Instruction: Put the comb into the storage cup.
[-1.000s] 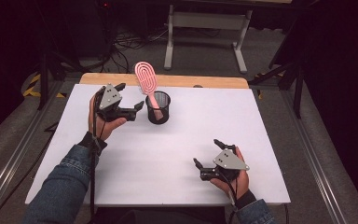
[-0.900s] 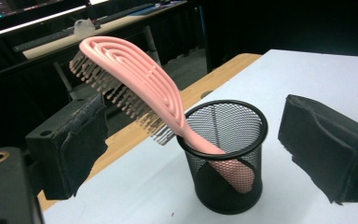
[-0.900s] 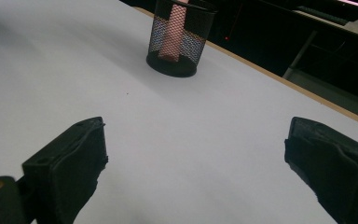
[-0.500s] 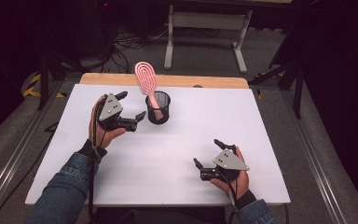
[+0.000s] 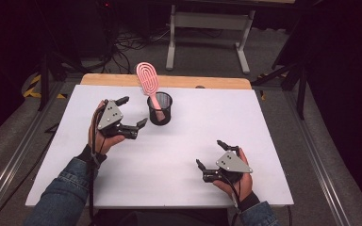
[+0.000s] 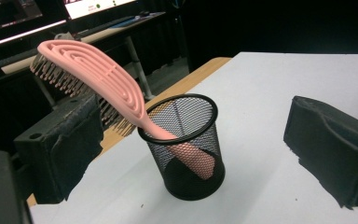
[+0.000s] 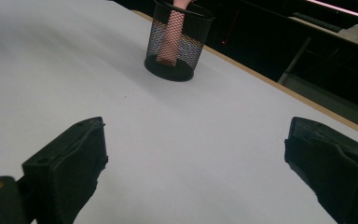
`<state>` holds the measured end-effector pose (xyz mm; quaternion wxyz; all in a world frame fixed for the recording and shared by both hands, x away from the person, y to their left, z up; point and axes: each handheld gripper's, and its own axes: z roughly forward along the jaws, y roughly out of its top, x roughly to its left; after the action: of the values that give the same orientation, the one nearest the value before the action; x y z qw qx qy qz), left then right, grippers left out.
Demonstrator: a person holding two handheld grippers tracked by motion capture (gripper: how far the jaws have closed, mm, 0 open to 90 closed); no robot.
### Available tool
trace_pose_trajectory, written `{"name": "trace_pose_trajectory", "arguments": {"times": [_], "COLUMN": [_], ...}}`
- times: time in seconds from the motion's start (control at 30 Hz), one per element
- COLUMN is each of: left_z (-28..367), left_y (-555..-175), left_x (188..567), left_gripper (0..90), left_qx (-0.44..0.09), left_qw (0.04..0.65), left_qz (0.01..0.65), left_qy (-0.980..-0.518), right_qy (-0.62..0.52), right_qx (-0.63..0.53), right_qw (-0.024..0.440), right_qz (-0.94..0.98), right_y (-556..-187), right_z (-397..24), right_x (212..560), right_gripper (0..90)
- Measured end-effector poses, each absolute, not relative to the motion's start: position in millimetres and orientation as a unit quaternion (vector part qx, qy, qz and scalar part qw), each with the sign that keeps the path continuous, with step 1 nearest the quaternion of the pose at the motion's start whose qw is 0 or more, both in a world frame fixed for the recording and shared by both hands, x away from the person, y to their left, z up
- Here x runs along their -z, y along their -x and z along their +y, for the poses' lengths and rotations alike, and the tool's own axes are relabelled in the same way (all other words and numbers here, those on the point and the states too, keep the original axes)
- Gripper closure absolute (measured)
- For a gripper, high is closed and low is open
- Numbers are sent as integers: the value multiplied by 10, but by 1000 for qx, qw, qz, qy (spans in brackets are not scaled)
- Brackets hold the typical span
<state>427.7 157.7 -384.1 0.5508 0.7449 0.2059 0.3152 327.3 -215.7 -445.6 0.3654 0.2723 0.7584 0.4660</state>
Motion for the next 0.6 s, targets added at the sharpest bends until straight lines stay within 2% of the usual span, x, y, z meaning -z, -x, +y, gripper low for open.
{"name": "trace_pose_trajectory", "arguments": {"times": [0.6], "left_z": [1598], "left_y": [-3937], "left_x": [3808], "left_gripper": [59], "left_qx": [-312], "left_qw": [564], "left_qz": [173], "left_qy": [-745], "right_qy": [-270], "right_qx": [-468], "right_qw": [378], "right_qz": [751], "right_y": [-3251], "right_z": [-2160], "right_x": [4425], "right_gripper": [60]}}
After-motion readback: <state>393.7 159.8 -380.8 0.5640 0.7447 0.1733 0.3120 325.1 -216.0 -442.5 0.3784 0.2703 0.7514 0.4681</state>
